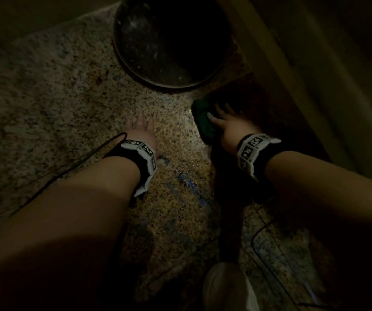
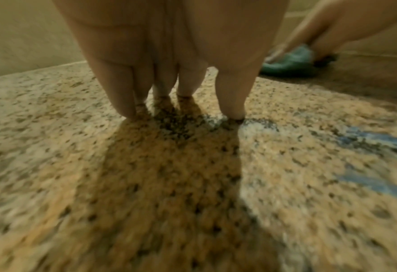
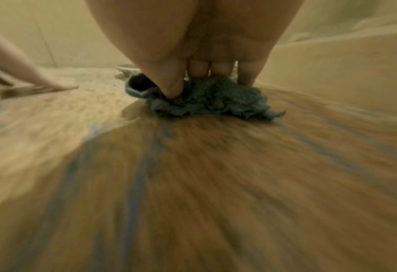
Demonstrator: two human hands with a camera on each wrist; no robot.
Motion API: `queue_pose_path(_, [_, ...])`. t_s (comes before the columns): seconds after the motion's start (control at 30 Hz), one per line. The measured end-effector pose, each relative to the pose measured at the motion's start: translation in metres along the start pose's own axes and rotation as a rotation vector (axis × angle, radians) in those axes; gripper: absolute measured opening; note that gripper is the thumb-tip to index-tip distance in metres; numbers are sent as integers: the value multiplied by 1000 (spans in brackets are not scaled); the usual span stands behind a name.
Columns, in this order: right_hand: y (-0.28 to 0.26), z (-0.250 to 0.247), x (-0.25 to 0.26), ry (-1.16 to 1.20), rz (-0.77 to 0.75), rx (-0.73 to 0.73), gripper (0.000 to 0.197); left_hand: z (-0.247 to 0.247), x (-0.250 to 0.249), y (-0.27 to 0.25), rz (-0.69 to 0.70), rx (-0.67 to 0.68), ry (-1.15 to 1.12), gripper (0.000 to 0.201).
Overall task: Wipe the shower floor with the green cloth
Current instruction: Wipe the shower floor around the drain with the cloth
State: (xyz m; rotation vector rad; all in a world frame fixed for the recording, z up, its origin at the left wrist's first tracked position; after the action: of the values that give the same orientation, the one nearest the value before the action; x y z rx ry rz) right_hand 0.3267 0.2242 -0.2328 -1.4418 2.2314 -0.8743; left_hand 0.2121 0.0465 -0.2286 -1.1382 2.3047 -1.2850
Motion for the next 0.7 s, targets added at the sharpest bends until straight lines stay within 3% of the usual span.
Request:
queue_pose_path(0.17, [-15, 12, -14, -34, 38, -11, 66, 7, -7, -5, 62, -129, -9, 94])
queue_pose_path(0.53, [30, -24, -15, -2, 41, -40, 72, 6, -21, 4, 29, -15, 55, 106])
queue_pose_path(0.7, [11, -23, -22, -6, 22, -30, 68, 5, -19, 6, 33, -7, 34, 106])
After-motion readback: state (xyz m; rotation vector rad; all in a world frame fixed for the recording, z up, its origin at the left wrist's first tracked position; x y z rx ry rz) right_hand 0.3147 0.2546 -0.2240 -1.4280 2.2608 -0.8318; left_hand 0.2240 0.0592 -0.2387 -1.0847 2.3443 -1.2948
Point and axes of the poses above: each hand's wrist, its own y-axis towards the middle knuckle, its own z-axis out of the palm, x = y × z, the point moved 2 cm from there along y, towards the middle knuckle, and after that the axes turned 1 degree about x, right-handed, at the moved point
